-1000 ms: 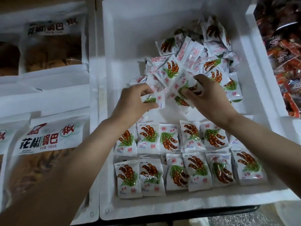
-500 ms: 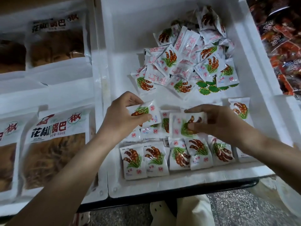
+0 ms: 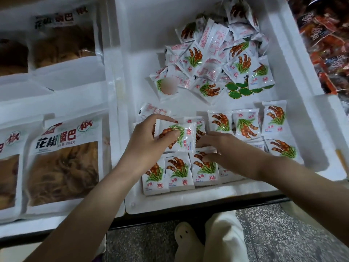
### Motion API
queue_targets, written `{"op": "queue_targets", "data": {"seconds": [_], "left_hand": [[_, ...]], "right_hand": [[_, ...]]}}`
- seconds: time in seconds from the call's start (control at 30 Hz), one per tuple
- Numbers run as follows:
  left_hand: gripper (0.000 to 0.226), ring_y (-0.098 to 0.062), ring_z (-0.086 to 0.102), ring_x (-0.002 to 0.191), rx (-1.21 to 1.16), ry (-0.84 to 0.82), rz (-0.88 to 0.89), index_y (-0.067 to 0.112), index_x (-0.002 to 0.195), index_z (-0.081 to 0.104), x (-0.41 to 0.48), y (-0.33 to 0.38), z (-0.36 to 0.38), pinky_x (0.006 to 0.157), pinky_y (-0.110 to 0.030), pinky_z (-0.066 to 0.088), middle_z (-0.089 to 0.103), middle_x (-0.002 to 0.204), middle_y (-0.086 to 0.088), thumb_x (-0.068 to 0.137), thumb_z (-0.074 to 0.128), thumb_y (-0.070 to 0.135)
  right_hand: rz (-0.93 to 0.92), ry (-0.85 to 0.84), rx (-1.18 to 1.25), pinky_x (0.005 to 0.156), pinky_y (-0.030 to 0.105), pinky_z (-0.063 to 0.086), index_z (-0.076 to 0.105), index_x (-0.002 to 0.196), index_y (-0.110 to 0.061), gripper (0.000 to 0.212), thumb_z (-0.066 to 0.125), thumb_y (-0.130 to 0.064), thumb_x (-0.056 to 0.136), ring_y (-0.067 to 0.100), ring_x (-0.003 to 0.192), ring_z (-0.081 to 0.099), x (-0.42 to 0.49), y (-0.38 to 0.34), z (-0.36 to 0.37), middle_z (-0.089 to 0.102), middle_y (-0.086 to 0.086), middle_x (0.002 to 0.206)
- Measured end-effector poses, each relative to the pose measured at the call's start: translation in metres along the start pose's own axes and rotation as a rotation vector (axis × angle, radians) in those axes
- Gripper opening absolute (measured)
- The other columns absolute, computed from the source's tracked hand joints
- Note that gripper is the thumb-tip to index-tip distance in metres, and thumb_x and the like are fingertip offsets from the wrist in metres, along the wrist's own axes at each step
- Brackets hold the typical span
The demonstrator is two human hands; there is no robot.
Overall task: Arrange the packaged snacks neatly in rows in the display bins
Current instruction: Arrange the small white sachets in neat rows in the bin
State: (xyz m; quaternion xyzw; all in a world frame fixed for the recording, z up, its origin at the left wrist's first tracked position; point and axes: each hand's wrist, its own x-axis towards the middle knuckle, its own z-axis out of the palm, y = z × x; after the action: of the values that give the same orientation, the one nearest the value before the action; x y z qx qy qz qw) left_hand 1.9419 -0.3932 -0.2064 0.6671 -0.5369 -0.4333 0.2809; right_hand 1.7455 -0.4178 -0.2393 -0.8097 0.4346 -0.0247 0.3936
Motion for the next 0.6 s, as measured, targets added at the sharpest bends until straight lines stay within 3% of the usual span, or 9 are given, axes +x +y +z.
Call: {"op": "queue_targets", "data": {"seconds": [0.1, 0.17, 0.23, 0.3, 0.37, 0.43, 0.5, 0.57, 0.6], "left_hand": [[0.018, 0.001, 0.062, 0.094, -0.051, -0.064, -0.031, 0.033, 0.105, 0.061, -0.002, -0.002, 0.003, 0.083, -0.010, 0.044, 0.064, 0.108, 0.009, 0.088, 0.062, 0.028], [0.022, -0.010, 0.059, 0.071, -0.001, -0.116, 0.020, 0.033, 0.107, 0.061, 0.000, 0.000, 0.005, 0.071, -0.019, 0.046, 0.061, 0.082, -0.006, 0.086, 0.063, 0.032], [0.024, -0.006, 0.033, 0.049, 0.040, -0.110, 0.083, 0.028, 0.106, 0.061, 0.002, 0.007, 0.006, 0.049, -0.016, 0.028, 0.032, 0.057, 0.001, 0.083, 0.066, 0.031], [0.022, -0.006, 0.028, 0.044, 0.052, -0.106, 0.133, 0.025, 0.104, 0.062, 0.006, 0.017, 0.008, 0.044, -0.013, 0.021, 0.024, 0.049, 0.012, 0.082, 0.067, 0.027], [0.023, 0.002, 0.045, 0.051, 0.032, -0.174, 0.197, 0.025, 0.104, 0.063, 0.007, 0.029, 0.012, 0.053, -0.010, 0.034, 0.044, 0.052, 0.019, 0.082, 0.068, 0.023], [0.030, 0.003, 0.063, 0.087, 0.029, -0.265, 0.225, 0.028, 0.111, 0.062, 0.009, 0.037, 0.021, 0.078, -0.022, 0.048, 0.068, 0.087, 0.016, 0.082, 0.069, 0.022], [0.038, -0.002, 0.058, 0.106, 0.065, -0.289, 0.221, 0.033, 0.115, 0.057, 0.011, 0.044, 0.033, 0.091, -0.033, 0.046, 0.066, 0.102, 0.004, 0.080, 0.072, 0.027], [0.042, -0.004, 0.061, 0.098, 0.058, -0.301, 0.205, 0.034, 0.109, 0.051, 0.012, 0.053, 0.046, 0.092, -0.038, 0.048, 0.066, 0.094, 0.006, 0.075, 0.076, 0.030], [0.042, -0.009, 0.062, 0.095, 0.061, -0.296, 0.217, 0.032, 0.106, 0.048, 0.013, 0.057, 0.051, 0.090, -0.040, 0.049, 0.064, 0.092, 0.005, 0.074, 0.077, 0.029]], "right_hand": [[-0.063, 0.135, -0.189, 0.075, 0.022, 0.038, 0.054, 0.121, -0.024, 0.034, 0.062, -0.028, 0.088, 0.004, 0.085, 0.049, -0.010, -0.002, 0.001, 0.053, -0.011, 0.116], [-0.076, 0.237, -0.139, 0.077, 0.025, 0.047, 0.057, 0.115, -0.021, 0.033, 0.068, -0.024, 0.084, 0.009, 0.089, 0.059, -0.017, -0.001, -0.001, 0.059, -0.010, 0.109], [-0.053, 0.283, 0.093, 0.077, 0.026, 0.054, 0.058, 0.104, -0.023, 0.031, 0.074, -0.019, 0.078, 0.006, 0.086, 0.064, -0.022, 0.000, -0.006, 0.062, -0.014, 0.095], [0.020, 0.226, 0.475, 0.075, 0.027, 0.057, 0.054, 0.098, -0.028, 0.037, 0.077, -0.025, 0.069, 0.004, 0.083, 0.065, -0.028, -0.003, -0.014, 0.066, -0.011, 0.090], [0.072, 0.186, 0.726, 0.072, 0.022, 0.055, 0.053, 0.104, -0.033, 0.054, 0.073, -0.041, 0.055, 0.001, 0.082, 0.064, -0.034, -0.005, -0.022, 0.063, -0.008, 0.096], [0.062, 0.197, 0.713, 0.075, 0.019, 0.053, 0.053, 0.106, -0.037, 0.059, 0.068, -0.050, 0.051, -0.003, 0.081, 0.060, -0.039, -0.003, -0.028, 0.059, -0.013, 0.100], [0.041, 0.216, 0.620, 0.071, 0.021, 0.052, 0.055, 0.102, -0.037, 0.049, 0.066, -0.051, 0.057, 0.000, 0.075, 0.059, -0.041, 0.001, -0.031, 0.061, -0.015, 0.090], [0.035, 0.252, 0.535, 0.066, 0.027, 0.052, 0.056, 0.098, -0.032, 0.040, 0.066, -0.050, 0.064, 0.009, 0.070, 0.061, -0.043, 0.007, -0.032, 0.065, -0.010, 0.080], [0.036, 0.274, 0.498, 0.067, 0.037, 0.053, 0.056, 0.099, -0.026, 0.041, 0.066, -0.049, 0.066, 0.019, 0.072, 0.063, -0.044, 0.010, -0.032, 0.067, -0.001, 0.080]]}}
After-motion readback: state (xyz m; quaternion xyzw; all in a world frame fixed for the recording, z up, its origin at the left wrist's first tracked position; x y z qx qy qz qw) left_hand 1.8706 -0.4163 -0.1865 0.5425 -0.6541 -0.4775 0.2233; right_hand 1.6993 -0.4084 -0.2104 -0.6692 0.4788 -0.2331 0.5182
